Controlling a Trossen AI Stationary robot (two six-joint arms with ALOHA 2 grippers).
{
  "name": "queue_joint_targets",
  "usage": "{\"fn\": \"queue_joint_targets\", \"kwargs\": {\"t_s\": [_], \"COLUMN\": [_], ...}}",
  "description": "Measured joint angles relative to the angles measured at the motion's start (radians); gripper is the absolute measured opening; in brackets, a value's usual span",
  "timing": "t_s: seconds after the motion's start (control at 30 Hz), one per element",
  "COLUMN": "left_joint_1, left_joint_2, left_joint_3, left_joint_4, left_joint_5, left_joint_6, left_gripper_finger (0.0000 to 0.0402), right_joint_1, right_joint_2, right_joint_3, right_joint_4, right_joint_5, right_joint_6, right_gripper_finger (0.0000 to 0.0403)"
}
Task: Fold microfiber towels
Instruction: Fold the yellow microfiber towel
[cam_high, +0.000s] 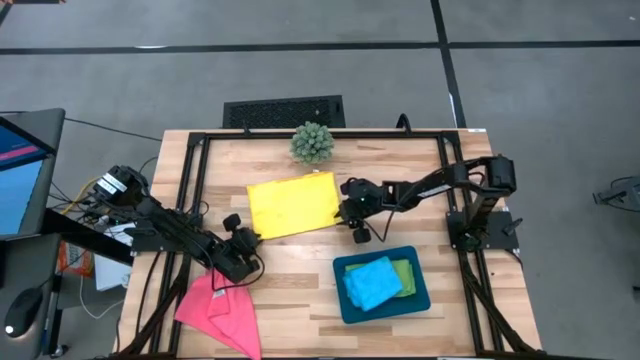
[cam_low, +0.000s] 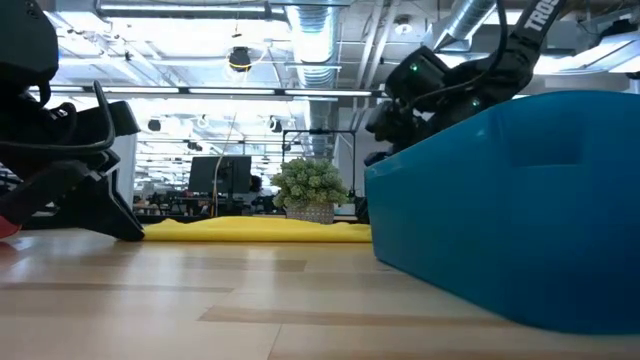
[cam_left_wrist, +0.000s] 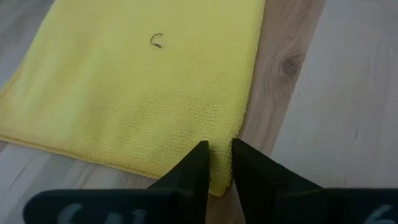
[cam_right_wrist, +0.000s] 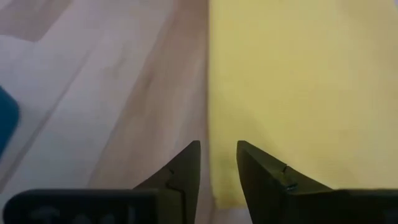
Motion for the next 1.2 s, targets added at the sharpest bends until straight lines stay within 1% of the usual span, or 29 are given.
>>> {"fn": "queue_joint_targets", "kwargs": {"t_s": [0.1,0.43,0.57,0.63,0.73,0.87,0.93,0.97,1.07,1.13,1.2], "left_joint_1": [0.000,0.000,0.000,0.000,0.000,0.001,0.002,0.002,0.004,0.002,0.001], "left_joint_2": [0.000,0.001,0.001,0.001,0.001,0.001,0.004,0.003,-0.010,-0.028,-0.047], "left_joint_3": [-0.001,-0.001,-0.001,-0.001,-0.001,0.001,0.020,0.033,0.084,0.123,0.159], "left_joint_4": [0.000,0.001,0.002,0.005,0.008,0.015,-0.002,-0.012,-0.080,-0.142,-0.199], "left_joint_5": [0.000,0.000,0.007,0.012,0.014,0.011,0.013,0.017,0.045,0.080,0.081], "left_joint_6": [-0.006,-0.013,-0.013,-0.018,-0.024,-0.026,-0.022,-0.013,-0.004,-0.017,-0.026], "left_gripper_finger": [0.0057,0.0057,0.0046,0.0031,0.0006,0.0002,0.0002,0.0001,0.0001,0.0000,0.0000], "right_joint_1": [-0.006,-0.013,-0.016,-0.016,-0.014,-0.005,0.002,0.006,0.019,0.023,0.023], "right_joint_2": [0.002,0.121,0.126,0.121,0.119,0.119,0.111,0.102,0.058,0.015,-0.037], "right_joint_3": [0.000,0.008,0.008,0.008,0.006,0.006,0.005,0.005,0.000,-0.006,-0.006], "right_joint_4": [0.002,0.029,0.030,0.022,0.019,0.024,0.020,0.012,-0.032,-0.082,-0.123], "right_joint_5": [0.000,-0.018,-0.015,0.001,0.020,0.046,0.053,0.059,0.069,0.067,0.062], "right_joint_6": [-0.004,-0.026,-0.007,0.004,0.008,0.035,0.050,0.055,0.074,0.078,0.078], "right_gripper_finger": [0.0130,0.0130,0.0126,0.0116,0.0089,0.0042,0.0017,0.0010,0.0013,0.0013,0.0006]}}
